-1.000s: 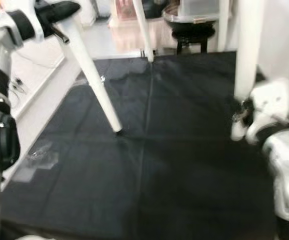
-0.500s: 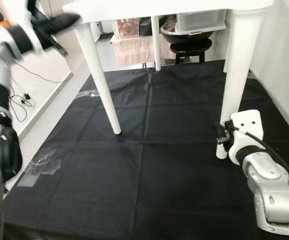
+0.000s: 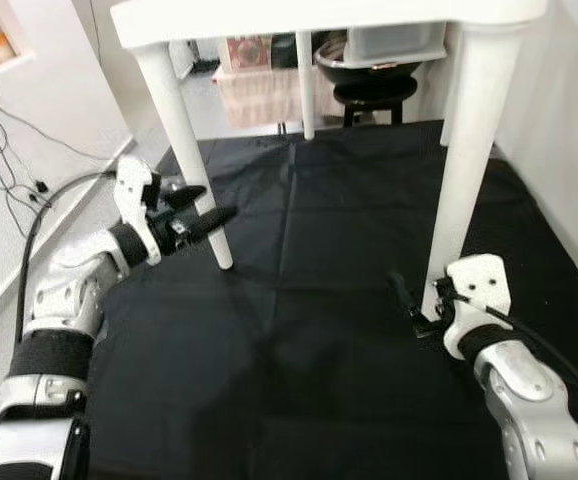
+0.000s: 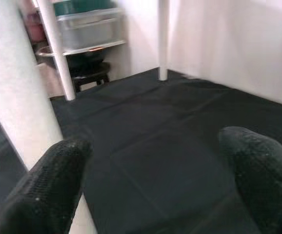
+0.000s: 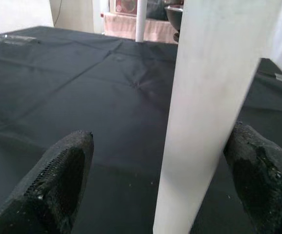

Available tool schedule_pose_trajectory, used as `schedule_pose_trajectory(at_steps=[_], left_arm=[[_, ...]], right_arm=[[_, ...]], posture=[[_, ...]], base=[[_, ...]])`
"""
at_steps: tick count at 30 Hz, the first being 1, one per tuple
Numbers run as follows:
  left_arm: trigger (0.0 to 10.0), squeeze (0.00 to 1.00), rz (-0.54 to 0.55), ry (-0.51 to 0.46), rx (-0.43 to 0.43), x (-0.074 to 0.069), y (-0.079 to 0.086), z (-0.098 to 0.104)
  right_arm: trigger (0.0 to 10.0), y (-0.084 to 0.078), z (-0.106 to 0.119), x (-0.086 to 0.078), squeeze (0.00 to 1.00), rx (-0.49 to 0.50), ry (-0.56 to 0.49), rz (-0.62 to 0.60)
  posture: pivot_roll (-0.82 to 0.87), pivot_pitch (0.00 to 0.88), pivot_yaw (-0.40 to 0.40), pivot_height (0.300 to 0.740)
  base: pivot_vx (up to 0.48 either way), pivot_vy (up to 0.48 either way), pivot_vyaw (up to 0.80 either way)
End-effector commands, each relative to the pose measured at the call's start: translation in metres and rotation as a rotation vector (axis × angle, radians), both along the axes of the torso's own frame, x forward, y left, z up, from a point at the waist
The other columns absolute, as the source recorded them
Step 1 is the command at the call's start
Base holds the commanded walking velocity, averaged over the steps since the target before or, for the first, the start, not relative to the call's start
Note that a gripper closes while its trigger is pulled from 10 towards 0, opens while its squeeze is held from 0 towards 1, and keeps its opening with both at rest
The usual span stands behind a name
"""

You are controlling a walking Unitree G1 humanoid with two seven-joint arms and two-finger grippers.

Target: Building children table

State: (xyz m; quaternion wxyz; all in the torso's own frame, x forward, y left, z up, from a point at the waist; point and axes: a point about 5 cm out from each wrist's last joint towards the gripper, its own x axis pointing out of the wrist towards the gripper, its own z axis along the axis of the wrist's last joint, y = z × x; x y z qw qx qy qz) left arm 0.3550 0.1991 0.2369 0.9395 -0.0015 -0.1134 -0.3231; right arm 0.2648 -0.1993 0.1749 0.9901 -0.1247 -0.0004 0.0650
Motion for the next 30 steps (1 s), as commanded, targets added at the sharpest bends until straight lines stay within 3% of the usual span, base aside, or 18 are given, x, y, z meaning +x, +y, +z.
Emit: schedule_pose_trajectory(at_steps=[1,2,3,4,5,6,7,8,9,11,12,14,15,19,24,30], left_arm=[[10.0,1.00,0.018,-0.006,0.005,-0.002,0.002,0.000],[10.0,1.00,0.061,0.034,-0.019,-0.008,-0.003,-0.019],[10.0,1.00,0.061,0.034,-0.019,-0.008,-0.003,-0.019],[10.0,1.00,0.144,0.107,-0.054,-0.019,-0.009,-0.050],[10.0,1.00,0.144,0.107,-0.054,-0.019,-0.009,-0.050],[10.0,0.22,0.220,0.171,-0.059,-0.032,-0.014,-0.078],[10.0,0.00,0.278,0.221,-0.024,-0.044,-0.018,-0.098],[10.0,0.00,0.278,0.221,-0.024,-0.044,-0.018,-0.098],[10.0,0.00,0.316,0.256,0.025,-0.054,-0.021,-0.112],[10.0,0.00,0.326,0.264,0.031,-0.057,-0.023,-0.112],[10.0,0.00,0.343,0.276,0.017,-0.062,-0.022,-0.114],[10.0,0.00,0.367,0.281,-0.003,-0.065,-0.021,-0.115],[10.0,0.00,0.420,0.280,-0.019,-0.069,-0.021,-0.116],[10.0,0.00,0.458,0.266,-0.009,-0.071,-0.025,-0.115],[10.0,0.00,0.517,0.267,0.017,-0.076,-0.030,-0.118],[10.0,0.00,0.524,0.276,0.025,-0.080,-0.031,-0.118]], right_arm=[[10.0,0.008,0.000,-0.001,1.00,0.021,-0.007,0.050],[10.0,0.002,-0.003,-0.006,1.00,0.020,-0.004,0.027],[10.0,0.002,-0.003,-0.006,1.00,0.020,-0.004,0.027],[10.0,-0.005,-0.004,-0.013,1.00,0.016,-0.008,0.020],[10.0,-0.005,-0.004,-0.013,1.00,0.016,-0.008,0.020],[10.0,-0.008,-0.004,-0.020,1.00,0.012,-0.009,0.042],[10.0,-0.009,-0.003,-0.024,1.00,0.008,-0.012,0.075],[10.0,-0.009,-0.003,-0.024,1.00,0.008,-0.012,0.075],[10.0,-0.008,-0.003,-0.026,1.00,0.004,-0.013,0.112],[10.0,-0.008,-0.004,-0.027,1.00,0.003,-0.018,0.119],[10.0,-0.003,-0.005,-0.024,0.00,-0.016,-0.021,0.132],[10.0,0.007,-0.007,-0.018,0.00,-0.011,-0.016,0.148],[10.0,0.030,-0.007,-0.007,0.00,0.031,-0.034,0.194],[10.0,0.053,-0.007,0.002,0.00,0.073,-0.060,0.226],[10.0,0.066,-0.019,0.012,0.00,-0.009,-0.052,0.226],[10.0,0.057,-0.021,0.017,0.00,-0.009,-0.052,0.186]], posture=[[-0.18,0.075,0.095,0.740],[-0.18,0.080,0.083,0.740],[-0.18,0.080,0.083,0.740],[-0.19,0.078,0.064,0.740],[-0.19,0.078,0.064,0.740],[-0.18,0.080,0.054,0.740],[-0.17,0.077,0.038,0.740],[-0.17,0.077,0.038,0.740],[-0.17,0.077,0.036,0.740],[-0.17,0.077,0.036,0.740],[-0.16,0.072,0.030,0.740],[-0.16,0.069,0.030,0.740],[-0.15,0.065,0.029,0.740],[-0.15,0.059,0.028,0.740],[-0.11,0.054,0.020,0.740],[-0.10,0.059,0.017,0.740]], base=[[0.000,0.000,0.00],[0.000,0.000,0.00],[0.000,0.000,0.00],[0.000,0.000,0.00],[0.000,0.000,0.00],[0.000,0.000,0.00],[0.000,0.000,0.00],[0.000,0.000,0.00],[0.000,0.000,0.00],[0.000,0.000,0.00],[0.000,0.000,0.00],[0.000,0.000,0.00],[0.000,0.000,0.00],[0.000,0.000,0.00],[0.000,0.000,0.00],[0.000,0.000,0.00]])
